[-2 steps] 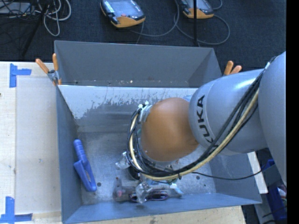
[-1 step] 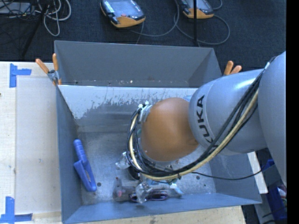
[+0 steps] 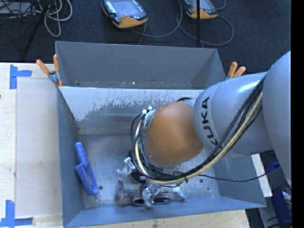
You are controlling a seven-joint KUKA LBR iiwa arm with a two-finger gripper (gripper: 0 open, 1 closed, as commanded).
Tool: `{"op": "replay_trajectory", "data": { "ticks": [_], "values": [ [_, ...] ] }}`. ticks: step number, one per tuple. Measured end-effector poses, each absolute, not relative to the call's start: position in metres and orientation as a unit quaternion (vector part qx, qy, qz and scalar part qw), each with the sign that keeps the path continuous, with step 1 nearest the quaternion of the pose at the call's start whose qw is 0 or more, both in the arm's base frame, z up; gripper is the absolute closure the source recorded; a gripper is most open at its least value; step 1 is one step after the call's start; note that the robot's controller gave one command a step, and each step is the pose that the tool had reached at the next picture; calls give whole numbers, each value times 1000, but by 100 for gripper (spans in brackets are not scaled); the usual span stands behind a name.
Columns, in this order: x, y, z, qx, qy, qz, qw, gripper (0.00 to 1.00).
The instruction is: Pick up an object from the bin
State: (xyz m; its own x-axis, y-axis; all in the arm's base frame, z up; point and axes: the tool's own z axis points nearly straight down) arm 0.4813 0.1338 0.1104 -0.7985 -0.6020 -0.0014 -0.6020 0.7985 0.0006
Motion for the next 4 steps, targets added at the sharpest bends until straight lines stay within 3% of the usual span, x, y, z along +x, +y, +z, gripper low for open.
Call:
{"op": "replay_trajectory", "data": {
  "ticks": [1, 2, 3, 4],
  "values": [
    [485, 112, 75, -580, 814, 2, 6, 100],
    [485, 112, 75, -580, 815, 2, 6, 100],
    [495, 114, 199, -595, 804, 1, 0, 100],
    [495, 113, 199, -595, 804, 1, 0, 100]
  ]
}}
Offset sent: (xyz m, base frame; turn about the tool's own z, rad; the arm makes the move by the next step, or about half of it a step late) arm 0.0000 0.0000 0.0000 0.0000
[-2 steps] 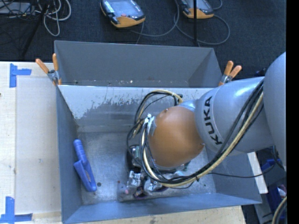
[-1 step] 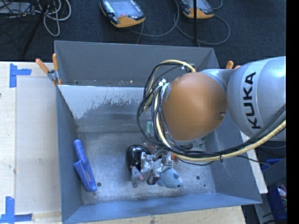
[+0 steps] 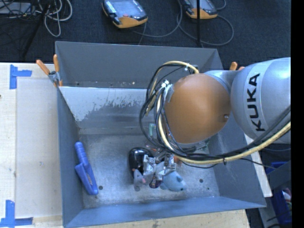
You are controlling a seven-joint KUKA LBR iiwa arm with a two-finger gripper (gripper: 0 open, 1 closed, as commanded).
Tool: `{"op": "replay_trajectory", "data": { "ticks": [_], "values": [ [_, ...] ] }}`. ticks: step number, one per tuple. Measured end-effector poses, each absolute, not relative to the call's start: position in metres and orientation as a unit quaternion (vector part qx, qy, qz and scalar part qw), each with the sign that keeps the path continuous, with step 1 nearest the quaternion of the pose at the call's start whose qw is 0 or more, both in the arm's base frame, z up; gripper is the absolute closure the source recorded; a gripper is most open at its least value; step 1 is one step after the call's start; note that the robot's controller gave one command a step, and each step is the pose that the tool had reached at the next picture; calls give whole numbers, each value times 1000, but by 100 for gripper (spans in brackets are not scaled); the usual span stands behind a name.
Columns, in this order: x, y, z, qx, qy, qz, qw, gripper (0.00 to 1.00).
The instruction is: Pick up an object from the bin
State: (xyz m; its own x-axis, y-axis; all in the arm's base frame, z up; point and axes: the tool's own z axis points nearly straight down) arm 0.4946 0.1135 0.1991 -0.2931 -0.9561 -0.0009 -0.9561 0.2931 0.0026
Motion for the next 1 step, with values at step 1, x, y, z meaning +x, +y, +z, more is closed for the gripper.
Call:
{"op": "replay_trajectory", "data": {
  "ticks": [1],
  "values": [
    [488, 116, 246, 600, -800, -3, 2, 100]
  ]
}}
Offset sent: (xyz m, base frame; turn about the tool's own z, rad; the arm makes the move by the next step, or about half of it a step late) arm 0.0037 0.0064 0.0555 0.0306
